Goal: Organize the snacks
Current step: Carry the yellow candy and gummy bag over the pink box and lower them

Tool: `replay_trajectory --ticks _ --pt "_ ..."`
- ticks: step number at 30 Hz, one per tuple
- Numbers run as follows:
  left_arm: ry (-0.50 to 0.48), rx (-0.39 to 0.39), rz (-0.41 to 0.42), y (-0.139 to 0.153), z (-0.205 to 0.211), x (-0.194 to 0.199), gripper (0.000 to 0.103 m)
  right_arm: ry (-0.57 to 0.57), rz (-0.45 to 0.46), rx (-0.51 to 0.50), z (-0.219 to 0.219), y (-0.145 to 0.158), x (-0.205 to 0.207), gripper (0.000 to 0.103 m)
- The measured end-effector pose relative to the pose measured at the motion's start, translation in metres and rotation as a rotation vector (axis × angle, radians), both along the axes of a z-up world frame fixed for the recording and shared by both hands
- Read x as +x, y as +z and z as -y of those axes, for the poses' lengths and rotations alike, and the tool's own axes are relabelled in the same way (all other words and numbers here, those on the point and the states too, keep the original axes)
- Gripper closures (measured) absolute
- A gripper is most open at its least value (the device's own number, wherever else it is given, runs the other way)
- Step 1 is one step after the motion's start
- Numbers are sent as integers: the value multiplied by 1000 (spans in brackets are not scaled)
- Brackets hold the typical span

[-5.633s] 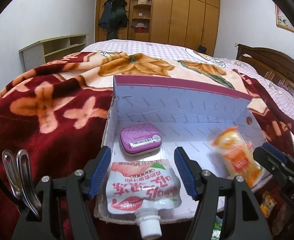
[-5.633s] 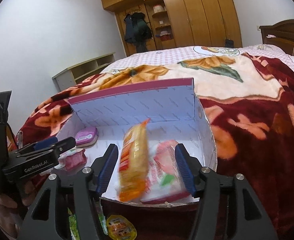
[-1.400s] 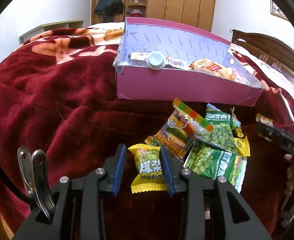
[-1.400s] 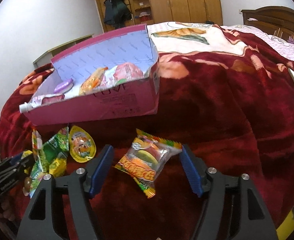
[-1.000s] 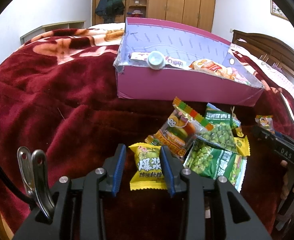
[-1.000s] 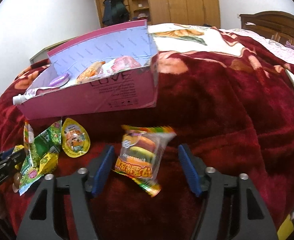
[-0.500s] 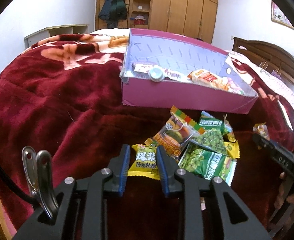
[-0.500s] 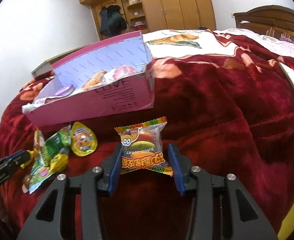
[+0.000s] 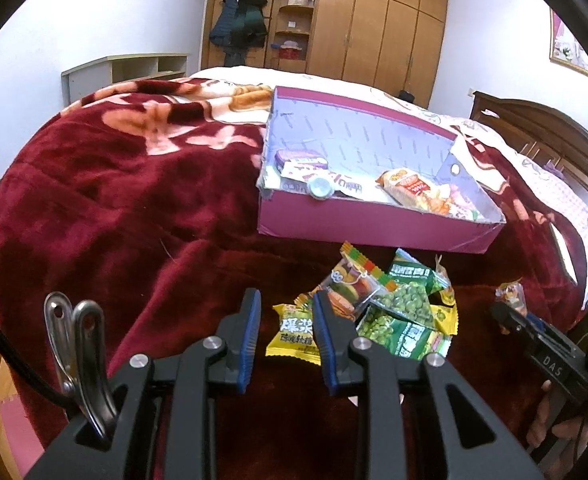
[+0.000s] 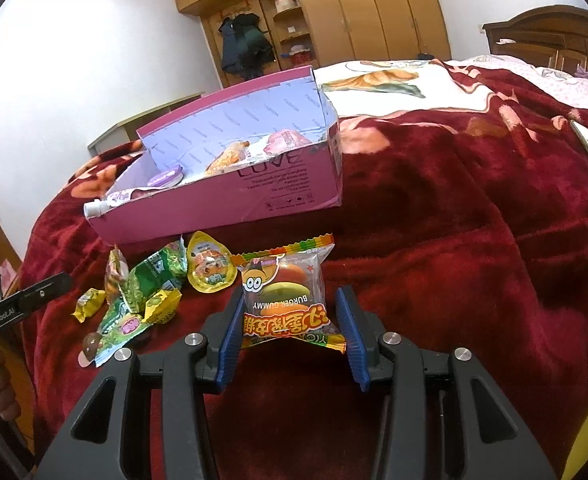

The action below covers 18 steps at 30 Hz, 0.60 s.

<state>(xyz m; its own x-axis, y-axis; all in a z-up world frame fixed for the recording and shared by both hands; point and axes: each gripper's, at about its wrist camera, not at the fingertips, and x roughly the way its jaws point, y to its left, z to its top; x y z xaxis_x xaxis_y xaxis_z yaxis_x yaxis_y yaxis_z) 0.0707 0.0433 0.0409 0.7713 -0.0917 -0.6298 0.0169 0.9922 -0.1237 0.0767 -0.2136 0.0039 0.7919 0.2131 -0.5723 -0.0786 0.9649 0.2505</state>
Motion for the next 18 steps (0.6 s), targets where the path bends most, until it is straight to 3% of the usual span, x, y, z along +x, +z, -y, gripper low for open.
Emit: replay_trajectory --ticks 6,10,18 --pt "-21 26 -24 -3 5 -2 74 21 19 -2 -3 3 -4 57" --pt "-30 67 -40 -10 11 2 59 31 25 2 -4 4 -5 57" --pt "-58 148 -73 -28 26 18 59 52 38 3 -7 8 -8 57"
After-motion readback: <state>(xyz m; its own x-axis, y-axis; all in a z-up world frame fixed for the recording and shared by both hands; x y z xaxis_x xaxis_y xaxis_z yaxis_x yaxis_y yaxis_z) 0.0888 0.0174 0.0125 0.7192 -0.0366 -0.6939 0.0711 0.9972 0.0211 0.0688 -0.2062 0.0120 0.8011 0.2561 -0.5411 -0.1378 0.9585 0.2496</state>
